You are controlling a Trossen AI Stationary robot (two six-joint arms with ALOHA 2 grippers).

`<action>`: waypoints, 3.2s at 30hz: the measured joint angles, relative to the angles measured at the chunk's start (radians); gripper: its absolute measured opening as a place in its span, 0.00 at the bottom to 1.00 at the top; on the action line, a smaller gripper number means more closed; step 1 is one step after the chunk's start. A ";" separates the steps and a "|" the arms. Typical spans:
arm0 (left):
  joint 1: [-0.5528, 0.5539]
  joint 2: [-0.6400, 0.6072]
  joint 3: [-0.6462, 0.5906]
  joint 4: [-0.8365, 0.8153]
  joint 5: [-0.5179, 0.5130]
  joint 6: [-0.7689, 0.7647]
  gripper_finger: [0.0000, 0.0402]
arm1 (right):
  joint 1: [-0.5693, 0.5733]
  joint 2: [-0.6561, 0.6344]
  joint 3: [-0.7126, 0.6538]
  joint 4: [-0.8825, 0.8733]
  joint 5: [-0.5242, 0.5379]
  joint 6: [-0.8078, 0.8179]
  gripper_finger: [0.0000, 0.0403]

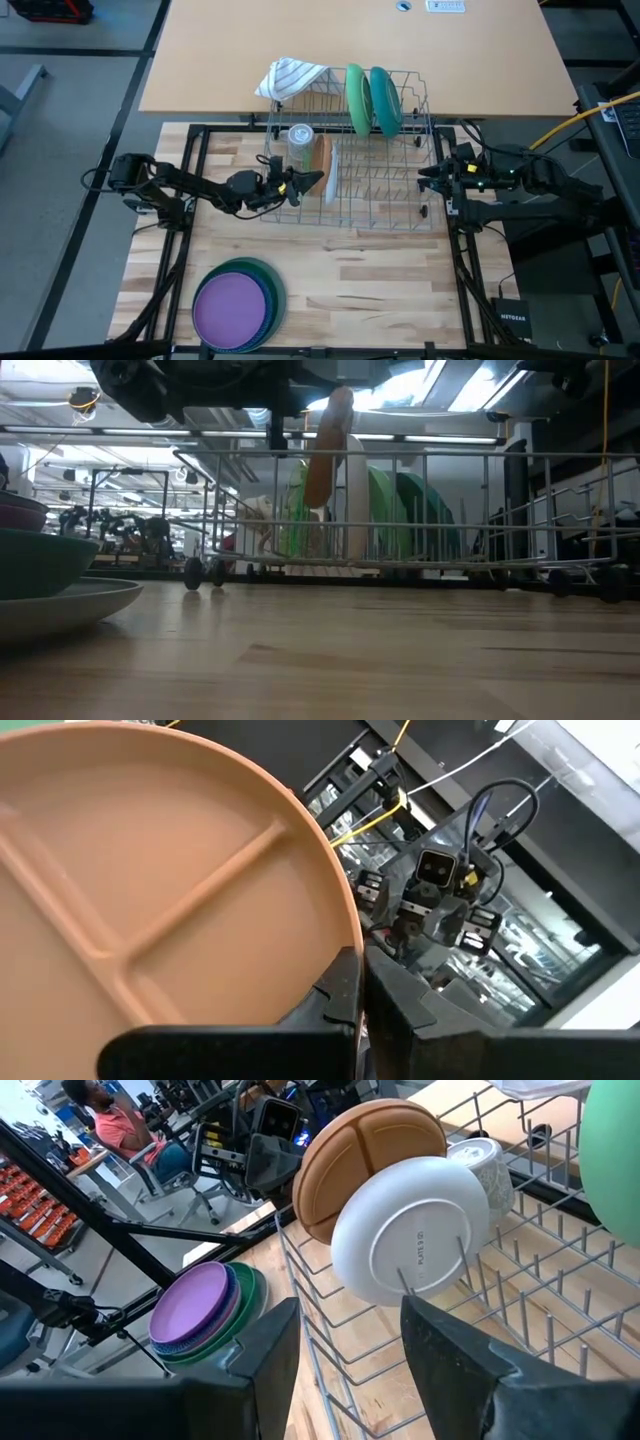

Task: Sort dishes
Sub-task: Put the brown plate in the dishwasher rack

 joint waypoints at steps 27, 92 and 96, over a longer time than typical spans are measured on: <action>0.000 0.000 0.000 -0.026 -0.023 0.095 0.00 | 0.000 0.650 -0.001 0.712 0.050 -0.165 0.44; -0.014 0.001 0.000 -0.077 -0.020 0.512 0.27 | -0.008 0.832 -0.001 0.903 0.275 -0.210 0.44; -0.023 0.001 0.000 -0.120 -0.021 0.588 0.28 | -0.008 0.832 -0.001 0.903 0.275 -0.210 0.44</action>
